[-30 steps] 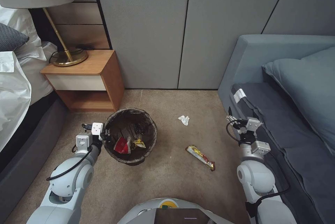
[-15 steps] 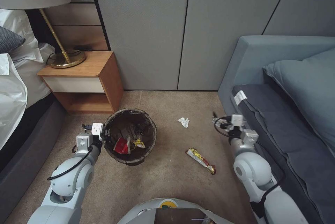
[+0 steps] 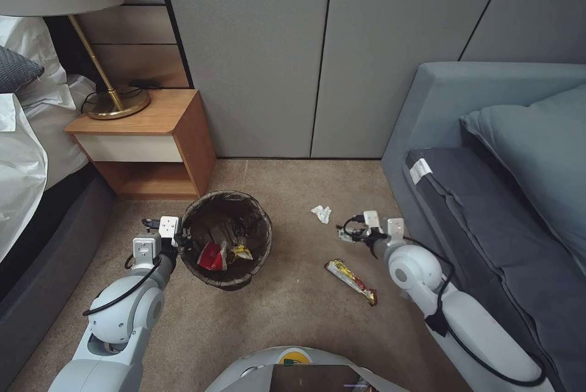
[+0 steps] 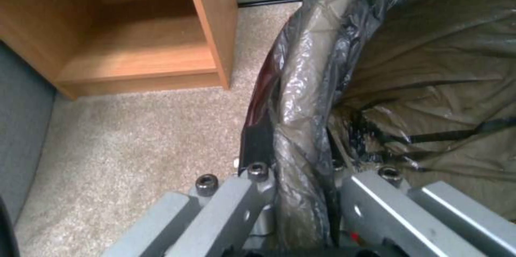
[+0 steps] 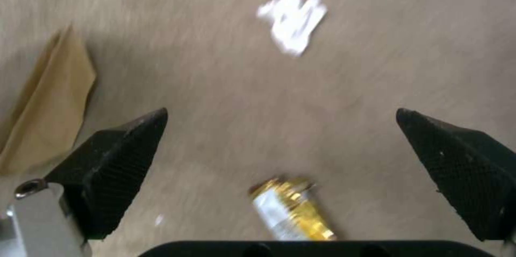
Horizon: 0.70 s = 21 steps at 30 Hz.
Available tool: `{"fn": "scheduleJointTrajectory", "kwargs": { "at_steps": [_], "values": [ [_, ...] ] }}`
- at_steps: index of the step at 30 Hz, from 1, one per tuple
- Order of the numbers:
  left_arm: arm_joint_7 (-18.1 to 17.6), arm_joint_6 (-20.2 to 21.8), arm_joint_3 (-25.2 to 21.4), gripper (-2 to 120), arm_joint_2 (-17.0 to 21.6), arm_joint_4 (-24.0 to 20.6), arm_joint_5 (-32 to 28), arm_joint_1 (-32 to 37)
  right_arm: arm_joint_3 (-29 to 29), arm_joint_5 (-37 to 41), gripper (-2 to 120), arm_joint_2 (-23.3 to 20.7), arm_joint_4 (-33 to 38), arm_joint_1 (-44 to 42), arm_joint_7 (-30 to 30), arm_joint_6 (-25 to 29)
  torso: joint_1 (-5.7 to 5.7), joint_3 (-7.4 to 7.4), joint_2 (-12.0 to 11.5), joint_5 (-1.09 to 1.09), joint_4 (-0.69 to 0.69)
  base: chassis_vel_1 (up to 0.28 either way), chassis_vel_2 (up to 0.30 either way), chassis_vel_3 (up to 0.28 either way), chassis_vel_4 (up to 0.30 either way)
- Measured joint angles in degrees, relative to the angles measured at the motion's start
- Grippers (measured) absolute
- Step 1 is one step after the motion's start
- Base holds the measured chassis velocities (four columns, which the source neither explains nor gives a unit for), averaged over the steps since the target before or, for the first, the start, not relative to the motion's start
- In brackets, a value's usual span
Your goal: Pick up the trash bin, then pick up the garbage from the floor and place it into the trash bin.
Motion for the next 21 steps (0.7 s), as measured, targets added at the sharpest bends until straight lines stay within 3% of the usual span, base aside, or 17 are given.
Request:
{"fn": "scheduleJointTrajectory", "kwargs": {
  "at_steps": [10, 21],
  "values": [
    [-0.34, 0.95, -0.17, 0, -0.04, -0.65, -0.03, 0.56, -10.17, -0.59, 100, 3.18, -11.49, 5.06, 0.1, -1.54, 0.0, 0.0, 0.0, 0.0, 0.01, 0.0, 0.0, 0.0, 0.0],
    [-0.4, 0.92, -0.32, 0, 0.07, -0.57, -0.2, 0.54, -10.3, -6.23, 100, 3.09, -14.85, 0.36, -0.41, -1.95, 0.0, -0.01, 0.0, -0.01, 0.0, 0.0, 0.0, 0.0, 0.0]
  ]
}}
